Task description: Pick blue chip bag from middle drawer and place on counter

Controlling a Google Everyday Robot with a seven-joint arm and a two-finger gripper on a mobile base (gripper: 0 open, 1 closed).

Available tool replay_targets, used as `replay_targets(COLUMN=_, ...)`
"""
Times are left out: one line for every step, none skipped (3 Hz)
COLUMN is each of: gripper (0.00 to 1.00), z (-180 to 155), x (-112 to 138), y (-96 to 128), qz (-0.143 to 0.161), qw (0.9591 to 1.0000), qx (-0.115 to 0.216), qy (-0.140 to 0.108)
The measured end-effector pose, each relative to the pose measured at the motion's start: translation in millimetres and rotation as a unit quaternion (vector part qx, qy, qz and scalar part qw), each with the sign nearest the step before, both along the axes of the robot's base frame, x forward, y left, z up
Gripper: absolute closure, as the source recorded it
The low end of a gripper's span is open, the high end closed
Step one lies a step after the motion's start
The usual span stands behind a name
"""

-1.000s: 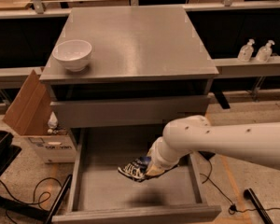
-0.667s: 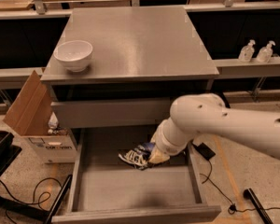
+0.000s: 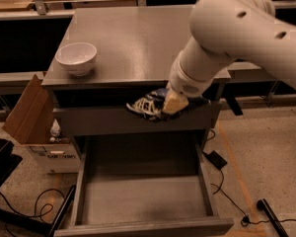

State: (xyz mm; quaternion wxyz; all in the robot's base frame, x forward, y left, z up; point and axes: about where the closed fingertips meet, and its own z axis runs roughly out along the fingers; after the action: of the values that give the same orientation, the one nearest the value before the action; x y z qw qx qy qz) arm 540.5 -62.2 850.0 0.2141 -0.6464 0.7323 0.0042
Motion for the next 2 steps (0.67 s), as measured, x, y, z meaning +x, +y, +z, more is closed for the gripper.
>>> replay_targets(gripper=1.0, z=77, x=13, y=6, qz=-0.032, qw=0.9977, qx=-0.007, qy=-0.059)
replay_targets(gripper=1.0, z=113, x=47, y=9, qz=-0.05, qw=0.9921, qx=-0.008, qy=-0.115)
